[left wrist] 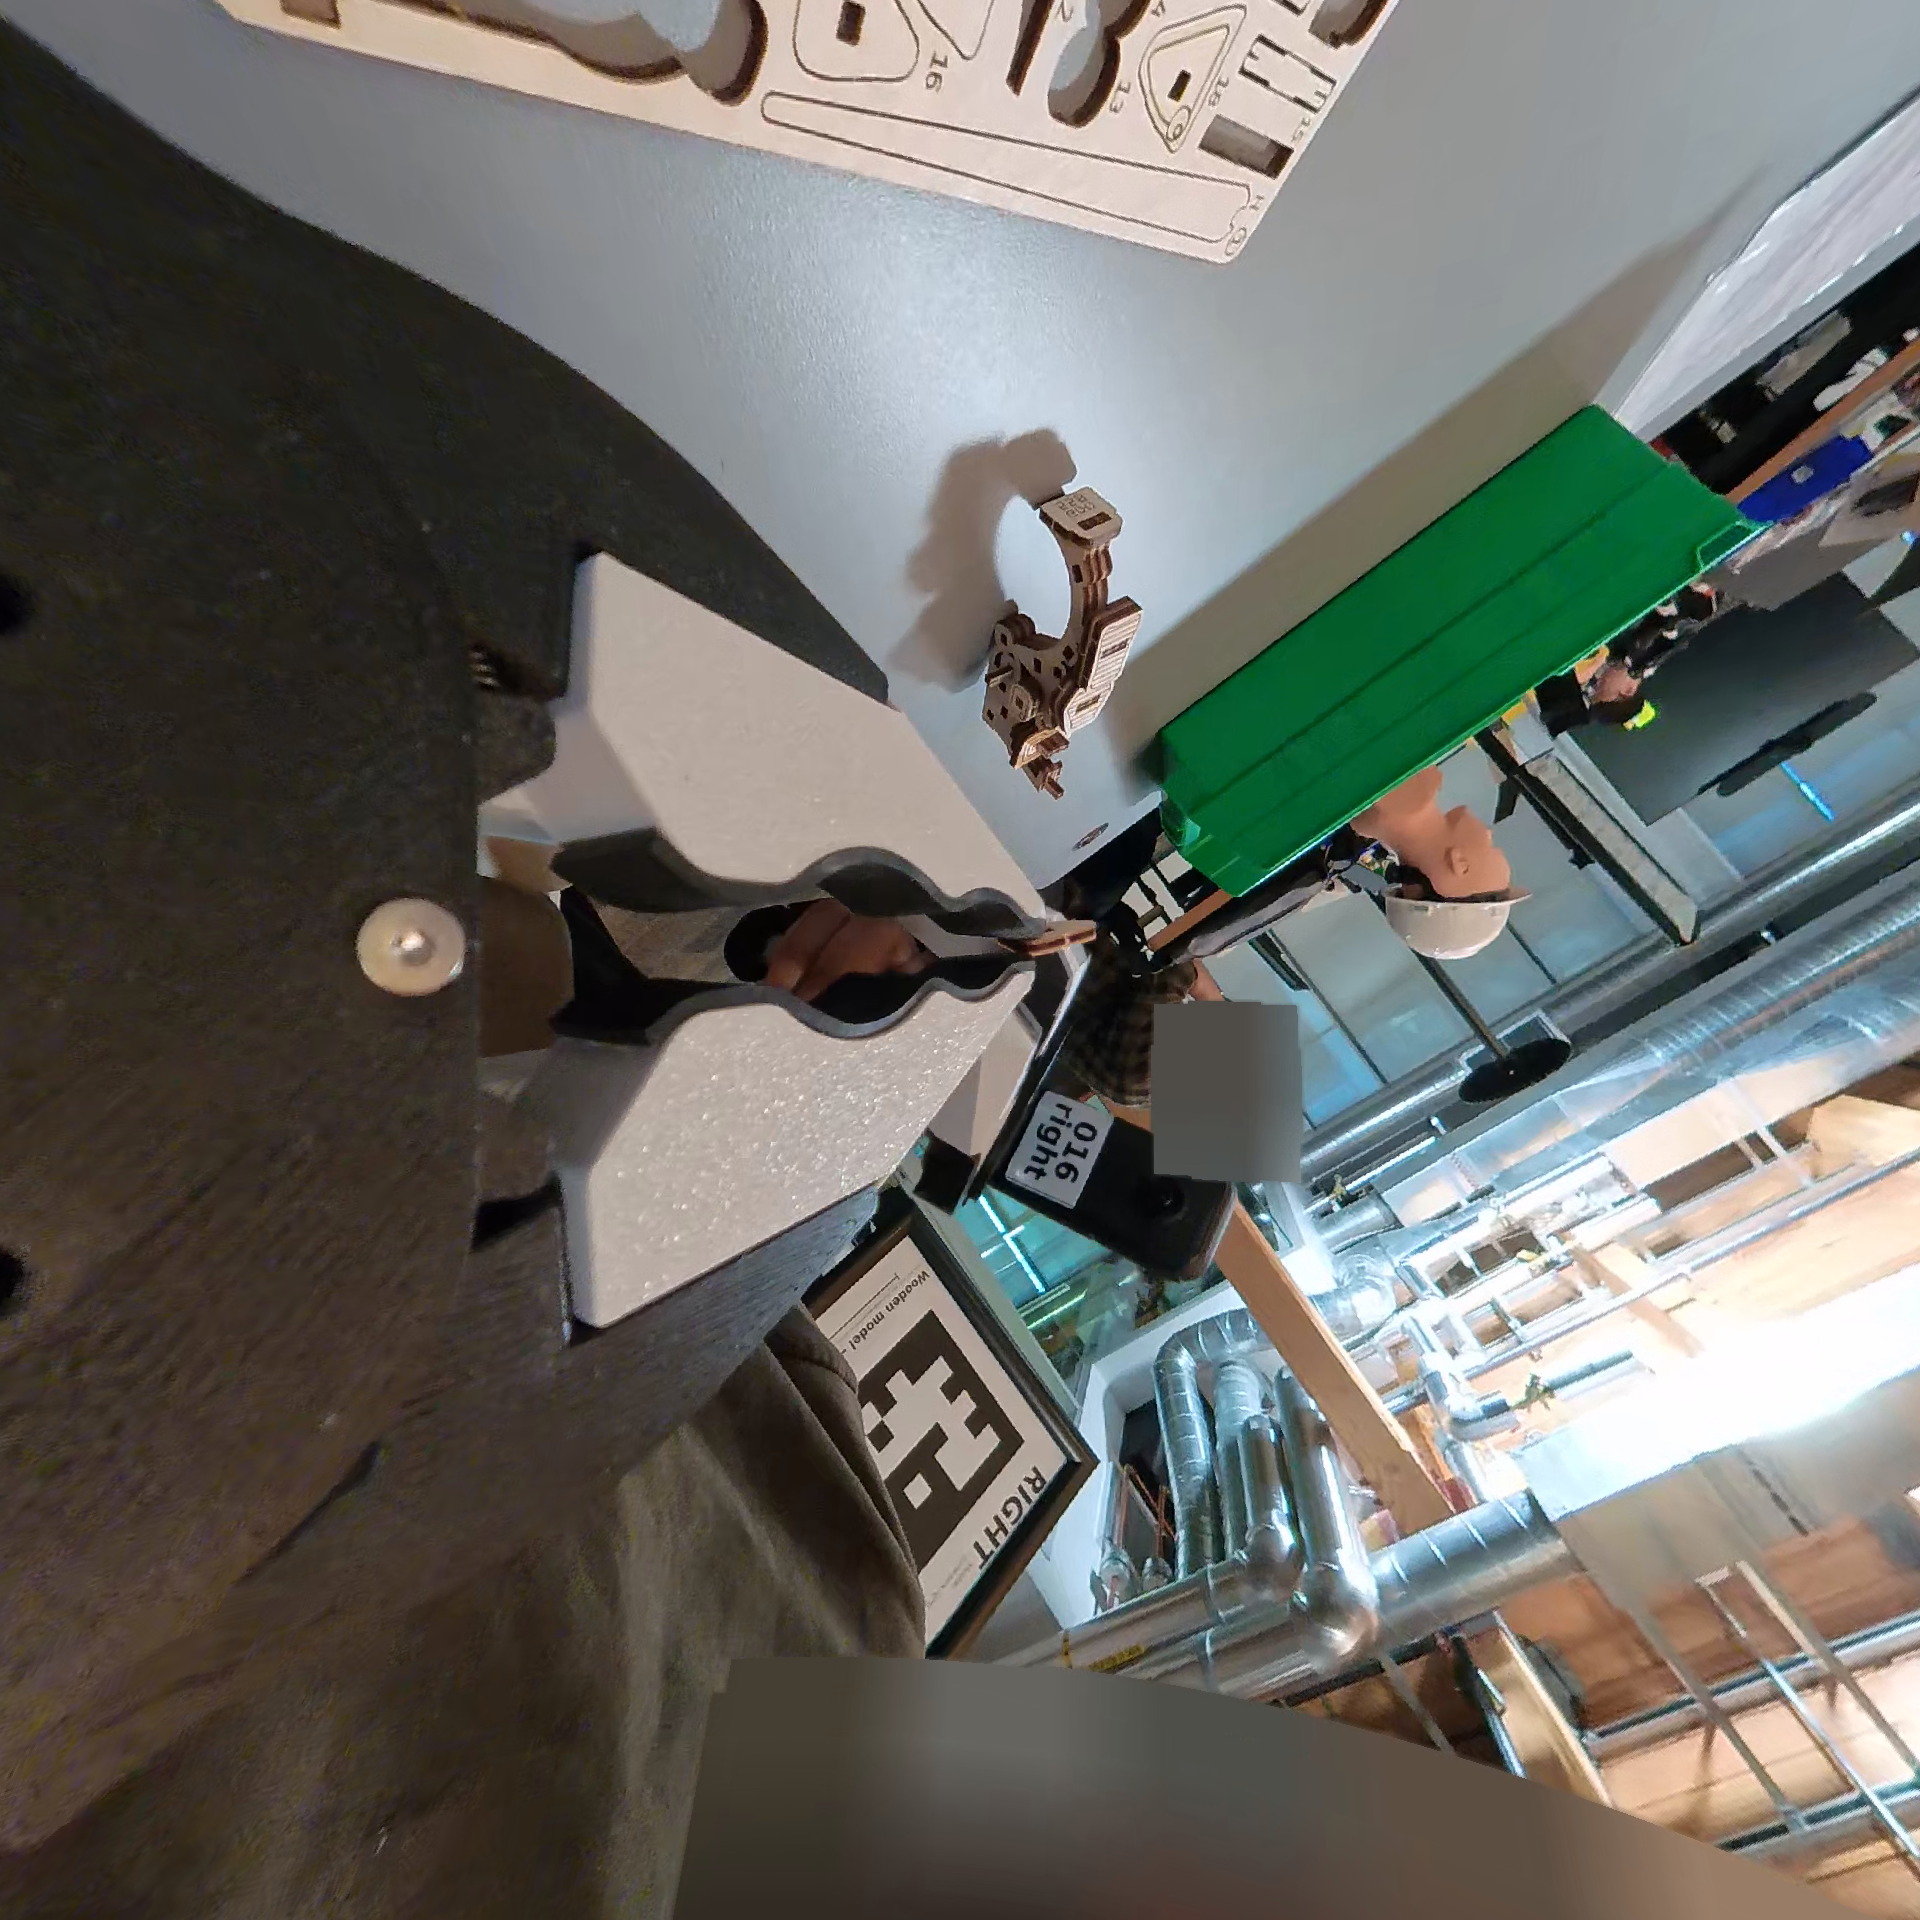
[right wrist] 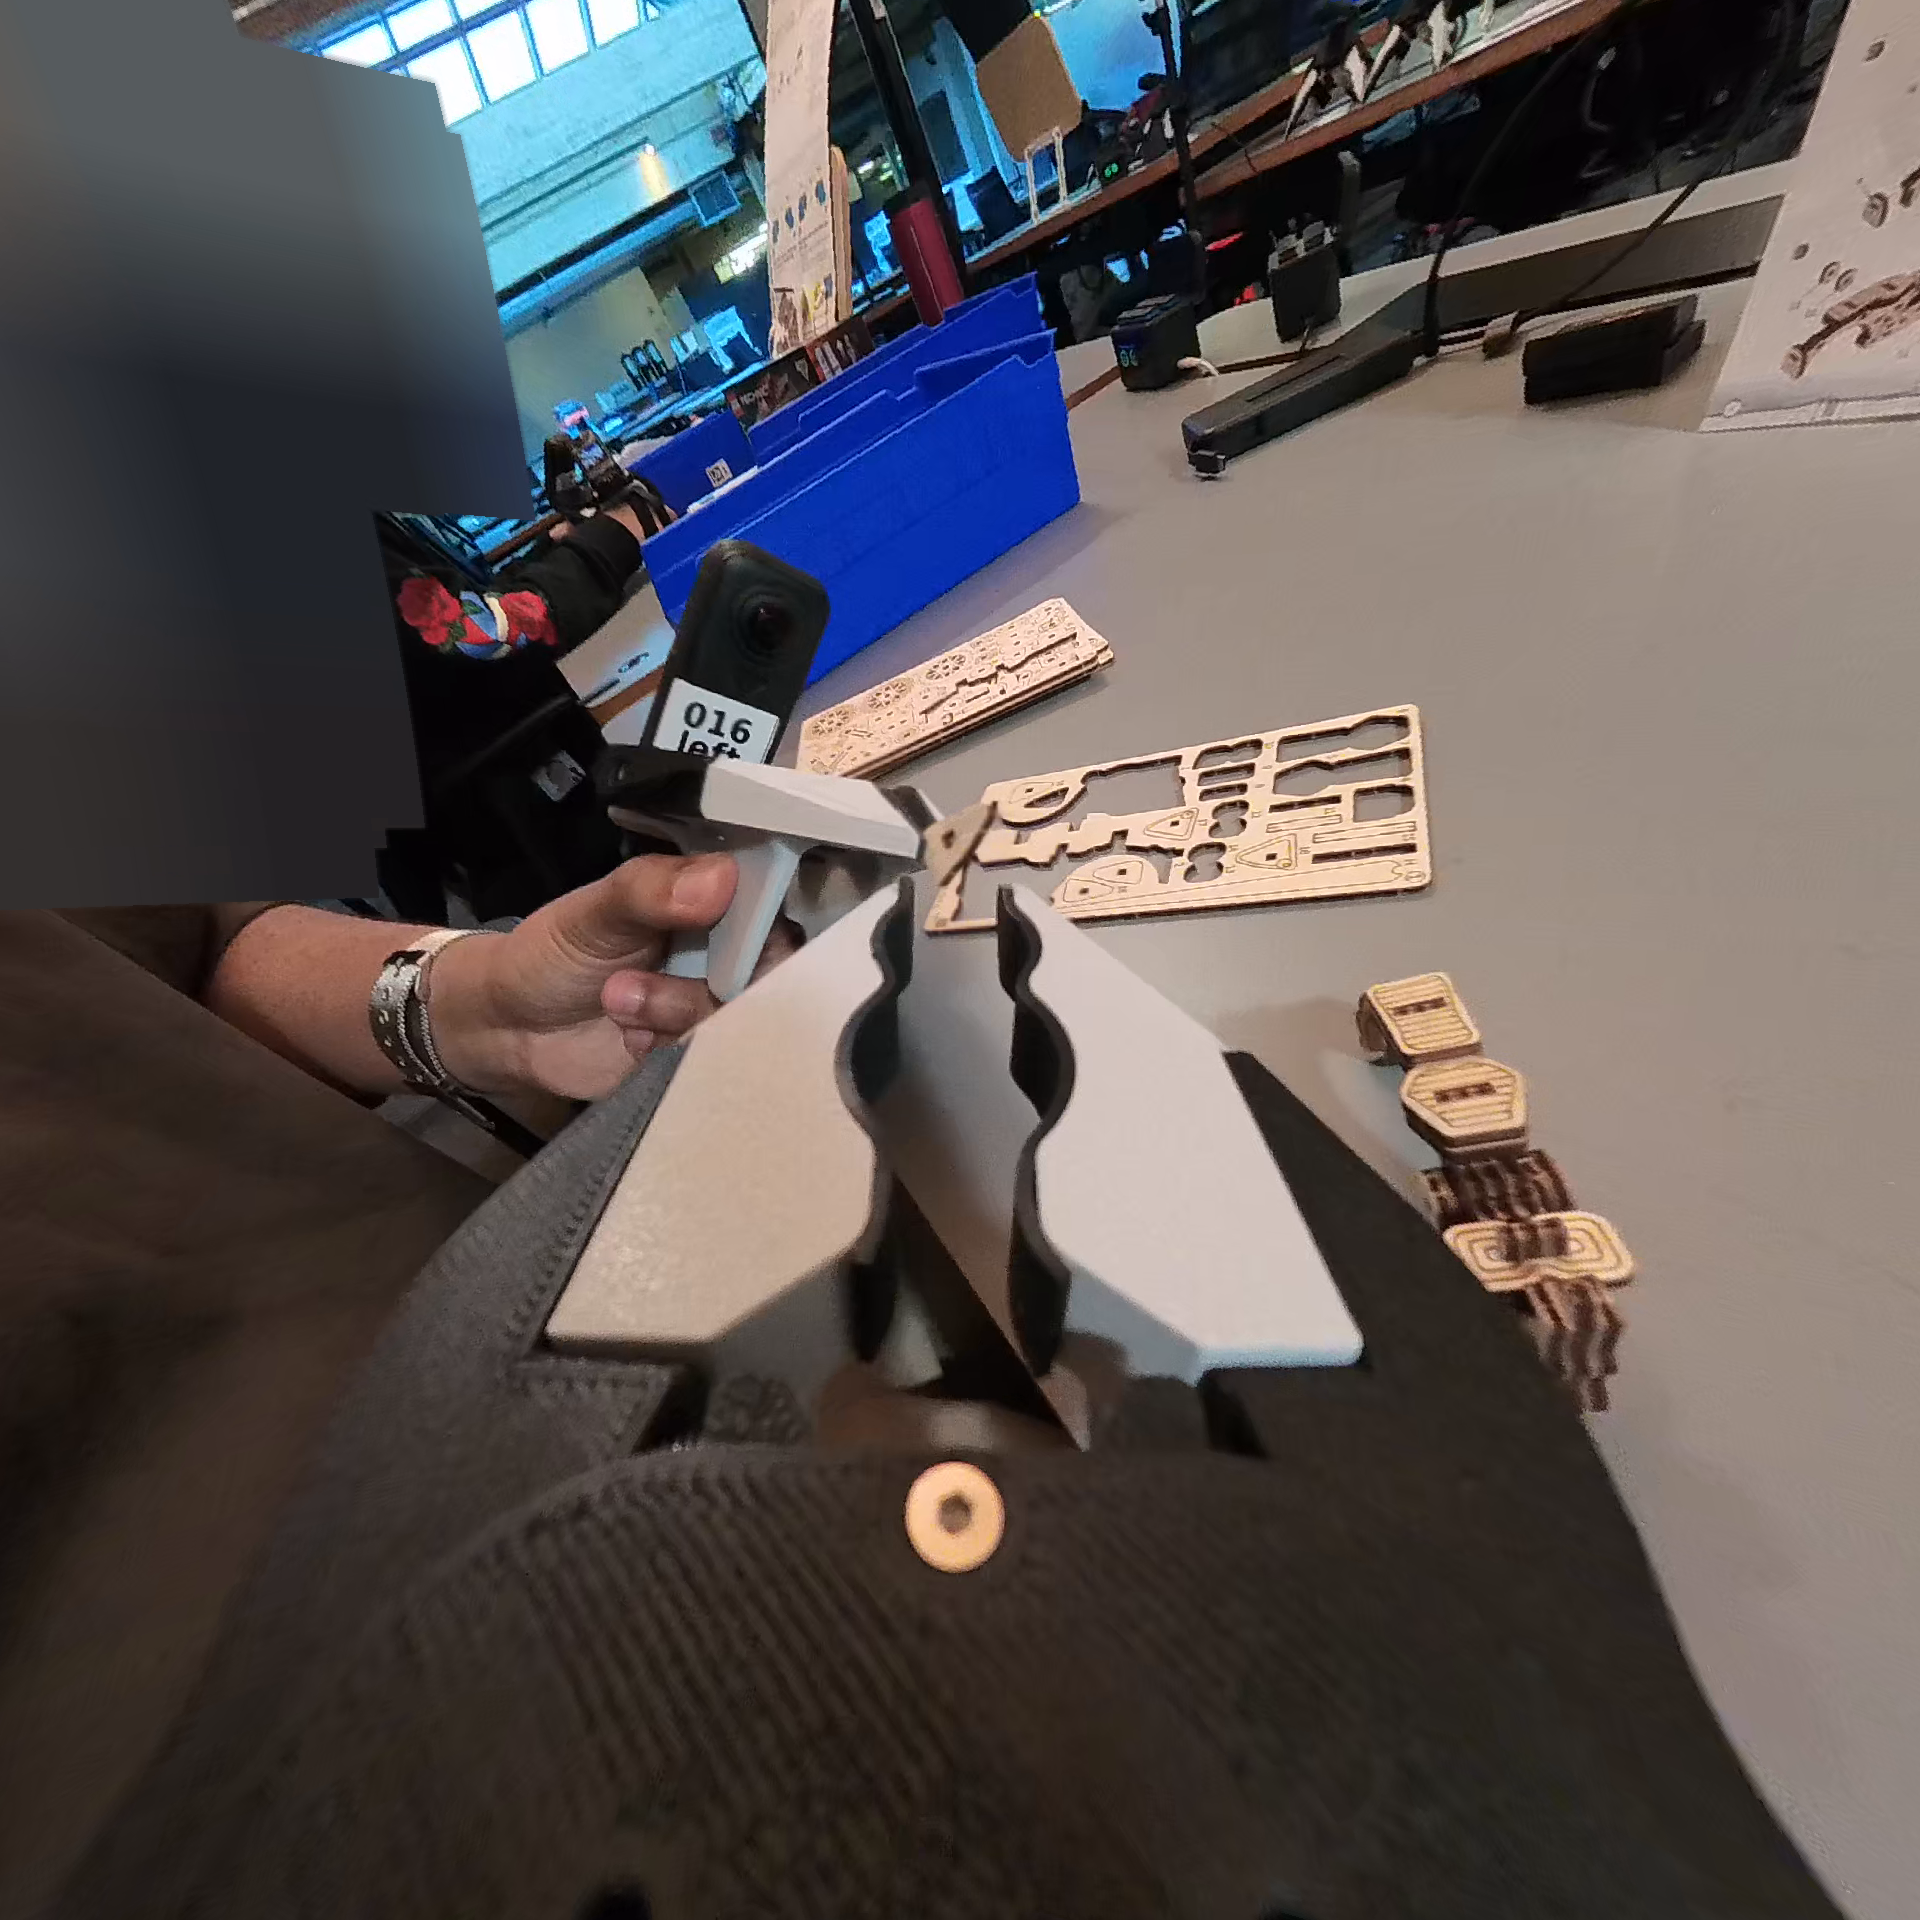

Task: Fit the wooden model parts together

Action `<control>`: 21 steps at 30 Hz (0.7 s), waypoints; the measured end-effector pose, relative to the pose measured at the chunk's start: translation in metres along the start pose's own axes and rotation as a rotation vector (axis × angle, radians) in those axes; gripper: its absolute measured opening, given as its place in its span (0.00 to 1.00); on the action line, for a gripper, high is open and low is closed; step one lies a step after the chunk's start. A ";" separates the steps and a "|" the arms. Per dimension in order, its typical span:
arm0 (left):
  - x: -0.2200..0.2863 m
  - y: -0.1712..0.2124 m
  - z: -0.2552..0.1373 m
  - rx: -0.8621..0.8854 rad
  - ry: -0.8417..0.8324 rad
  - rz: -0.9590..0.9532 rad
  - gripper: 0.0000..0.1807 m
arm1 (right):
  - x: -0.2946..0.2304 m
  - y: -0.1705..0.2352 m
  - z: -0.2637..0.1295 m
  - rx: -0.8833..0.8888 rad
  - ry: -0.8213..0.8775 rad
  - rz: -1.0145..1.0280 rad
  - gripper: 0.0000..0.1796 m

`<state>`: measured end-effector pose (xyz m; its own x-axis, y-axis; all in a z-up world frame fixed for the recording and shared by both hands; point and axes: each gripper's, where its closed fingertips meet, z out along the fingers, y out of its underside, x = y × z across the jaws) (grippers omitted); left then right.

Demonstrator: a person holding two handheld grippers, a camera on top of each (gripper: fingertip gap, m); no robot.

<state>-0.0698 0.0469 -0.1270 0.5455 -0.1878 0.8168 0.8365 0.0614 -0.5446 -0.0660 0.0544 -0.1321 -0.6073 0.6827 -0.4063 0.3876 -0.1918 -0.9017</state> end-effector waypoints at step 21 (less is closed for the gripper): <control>0.009 0.000 0.001 -0.011 0.037 0.052 0.00 | 0.001 -0.002 -0.002 0.020 -0.016 0.035 0.08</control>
<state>-0.0655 0.0465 -0.1195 0.5860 -0.2211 0.7796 0.8061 0.0610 -0.5886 -0.0655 0.0569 -0.1303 -0.6047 0.6638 -0.4401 0.3952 -0.2297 -0.8894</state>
